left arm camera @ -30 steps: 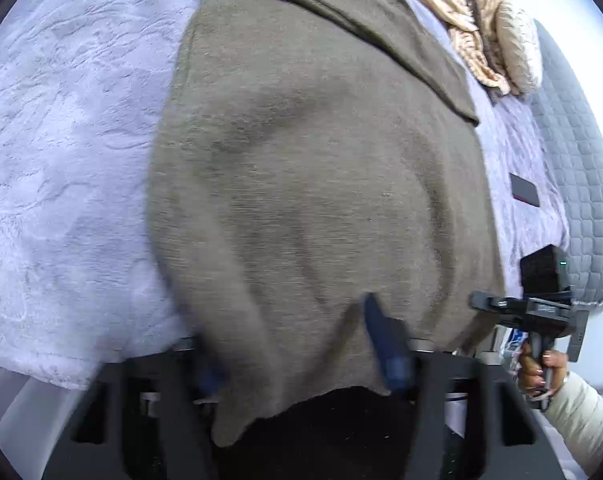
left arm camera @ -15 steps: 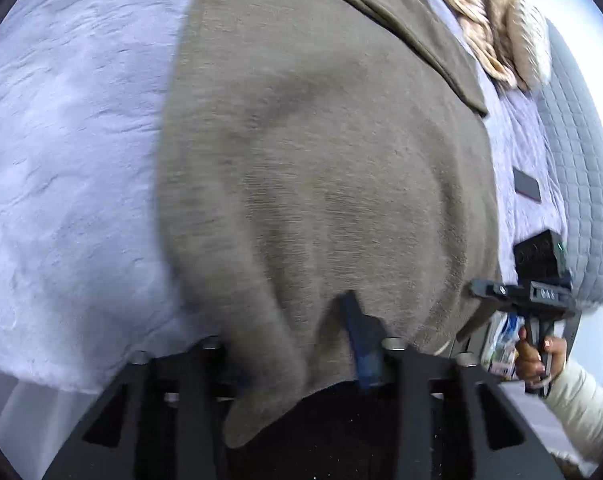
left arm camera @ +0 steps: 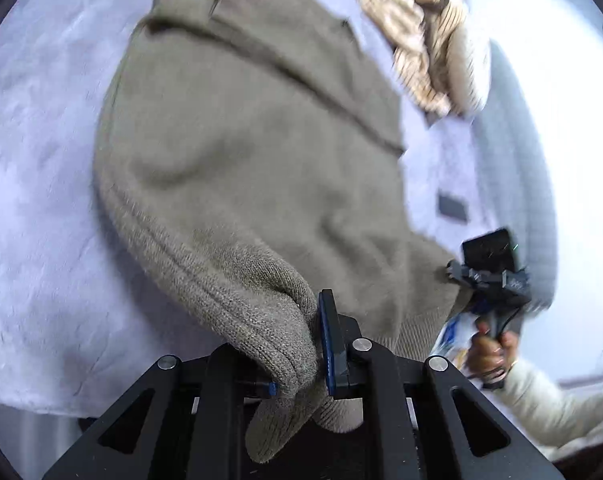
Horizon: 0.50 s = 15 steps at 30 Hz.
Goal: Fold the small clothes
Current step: 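Lift the hem with both tools and fold it toward the collar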
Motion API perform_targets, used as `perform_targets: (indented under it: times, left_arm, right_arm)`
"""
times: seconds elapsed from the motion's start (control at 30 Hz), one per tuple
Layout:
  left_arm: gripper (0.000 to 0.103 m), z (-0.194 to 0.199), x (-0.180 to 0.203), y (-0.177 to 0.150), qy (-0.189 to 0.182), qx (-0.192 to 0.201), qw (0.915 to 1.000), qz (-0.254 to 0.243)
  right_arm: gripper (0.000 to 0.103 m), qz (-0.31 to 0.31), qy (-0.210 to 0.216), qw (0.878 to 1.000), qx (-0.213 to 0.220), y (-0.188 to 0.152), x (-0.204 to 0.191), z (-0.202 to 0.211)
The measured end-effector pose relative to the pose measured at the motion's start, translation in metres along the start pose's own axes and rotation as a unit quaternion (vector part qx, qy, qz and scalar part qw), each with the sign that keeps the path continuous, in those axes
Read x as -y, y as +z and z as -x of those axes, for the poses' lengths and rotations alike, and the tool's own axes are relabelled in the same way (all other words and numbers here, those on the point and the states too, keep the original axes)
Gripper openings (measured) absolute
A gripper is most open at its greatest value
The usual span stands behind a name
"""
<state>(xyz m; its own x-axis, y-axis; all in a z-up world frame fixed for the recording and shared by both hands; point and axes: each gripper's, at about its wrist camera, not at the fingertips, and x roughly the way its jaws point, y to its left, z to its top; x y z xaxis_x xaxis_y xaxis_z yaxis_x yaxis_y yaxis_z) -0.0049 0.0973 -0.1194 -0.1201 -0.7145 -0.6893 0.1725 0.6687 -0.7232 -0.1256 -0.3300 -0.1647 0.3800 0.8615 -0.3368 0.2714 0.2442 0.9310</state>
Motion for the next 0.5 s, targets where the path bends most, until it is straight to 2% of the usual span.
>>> perform_targets:
  times: [0.17, 0.3, 0.5]
  left_arm:
    - [0.017, 0.026, 0.022, 0.048, -0.031, 0.066, 0.9973, 0.01]
    - [0.017, 0.042, 0.034, 0.095, -0.016, 0.108, 0.9938, -0.02]
    - [0.017, 0.033, 0.021, 0.17, 0.009, 0.154, 0.988, 0.0]
  right_arm:
    - [0.016, 0.024, 0.034, 0.998, 0.037, 0.038, -0.035, 0.024]
    - [0.016, 0.044, 0.048, 0.996, 0.059, 0.082, -0.06, 0.04]
    - [0.016, 0.049, 0.013, 0.996, 0.074, 0.167, -0.07, 0.038]
